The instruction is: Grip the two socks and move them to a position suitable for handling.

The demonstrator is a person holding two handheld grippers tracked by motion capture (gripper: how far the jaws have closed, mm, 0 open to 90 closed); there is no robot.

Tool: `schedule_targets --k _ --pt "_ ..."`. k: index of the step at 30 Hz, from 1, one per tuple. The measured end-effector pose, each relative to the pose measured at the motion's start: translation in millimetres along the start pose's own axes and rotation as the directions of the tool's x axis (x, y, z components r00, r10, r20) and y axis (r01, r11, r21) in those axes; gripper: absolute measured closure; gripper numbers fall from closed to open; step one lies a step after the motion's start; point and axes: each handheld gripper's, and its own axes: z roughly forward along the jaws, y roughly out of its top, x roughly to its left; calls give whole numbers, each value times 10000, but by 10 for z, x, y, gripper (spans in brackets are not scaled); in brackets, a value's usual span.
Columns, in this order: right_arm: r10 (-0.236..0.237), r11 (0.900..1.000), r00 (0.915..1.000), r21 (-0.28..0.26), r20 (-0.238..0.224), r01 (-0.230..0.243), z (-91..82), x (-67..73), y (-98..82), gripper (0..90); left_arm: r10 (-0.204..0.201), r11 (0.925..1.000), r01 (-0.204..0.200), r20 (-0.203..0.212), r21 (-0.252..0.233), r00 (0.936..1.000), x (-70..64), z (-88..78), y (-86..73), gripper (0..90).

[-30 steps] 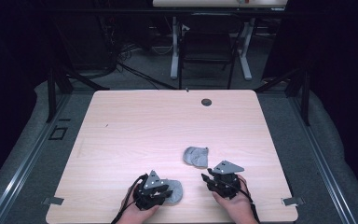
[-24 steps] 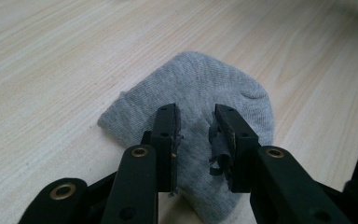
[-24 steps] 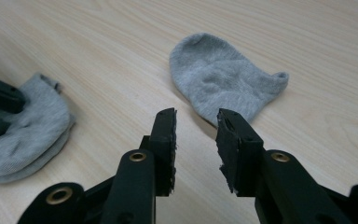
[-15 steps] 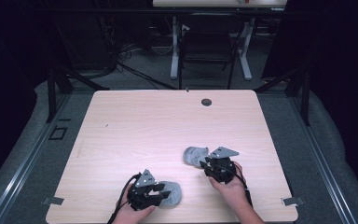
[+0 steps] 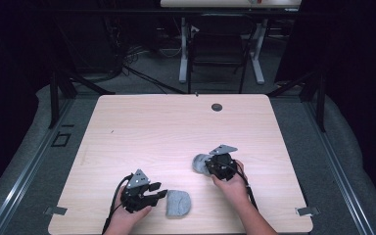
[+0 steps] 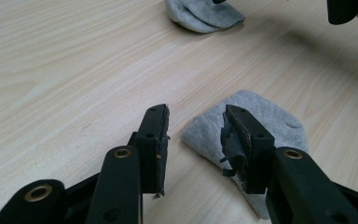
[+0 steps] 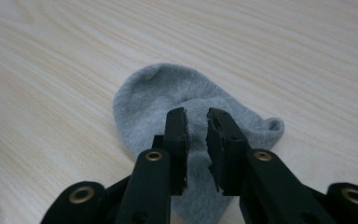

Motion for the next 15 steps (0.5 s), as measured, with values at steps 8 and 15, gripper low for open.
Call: schedule_targets --k 8,15 --pt "99 9992 9999 397 -30 -97 143 45 -32 803 100 9999 -99 -87 115 9999 6 26 -6 603" --pt "-61 9996 9997 266 -255 68 190 163 -28 813 93 9999 -91 -150 106 9998 2 27 -17 600"
